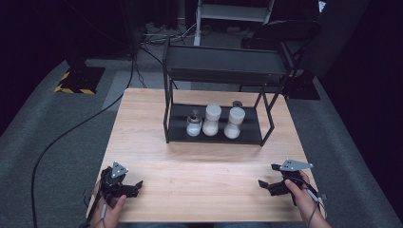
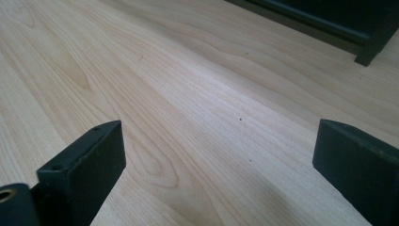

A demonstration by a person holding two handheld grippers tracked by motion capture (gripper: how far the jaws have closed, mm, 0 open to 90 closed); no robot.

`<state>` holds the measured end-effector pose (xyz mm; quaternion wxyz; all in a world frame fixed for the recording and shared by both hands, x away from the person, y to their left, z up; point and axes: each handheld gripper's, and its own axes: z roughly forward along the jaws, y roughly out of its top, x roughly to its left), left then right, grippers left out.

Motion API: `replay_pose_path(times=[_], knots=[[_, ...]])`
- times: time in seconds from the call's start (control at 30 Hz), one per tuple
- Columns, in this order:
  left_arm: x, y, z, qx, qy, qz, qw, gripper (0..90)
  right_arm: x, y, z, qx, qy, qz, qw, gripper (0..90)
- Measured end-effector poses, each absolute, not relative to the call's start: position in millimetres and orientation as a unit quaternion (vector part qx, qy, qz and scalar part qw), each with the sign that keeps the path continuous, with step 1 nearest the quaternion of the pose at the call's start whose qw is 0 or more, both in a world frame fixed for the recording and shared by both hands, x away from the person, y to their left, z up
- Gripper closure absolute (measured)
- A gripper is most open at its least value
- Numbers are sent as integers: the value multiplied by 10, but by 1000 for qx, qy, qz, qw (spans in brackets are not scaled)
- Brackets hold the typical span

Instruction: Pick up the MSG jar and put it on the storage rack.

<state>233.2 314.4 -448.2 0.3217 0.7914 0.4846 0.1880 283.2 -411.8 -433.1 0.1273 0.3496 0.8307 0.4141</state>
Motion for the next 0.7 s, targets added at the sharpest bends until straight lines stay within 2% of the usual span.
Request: replay_pose_path(times=[0.7], knots=[[2332,3144,-4482,791,485,188,322,5,2779,-4093,-4498,356,840,388,135,30]])
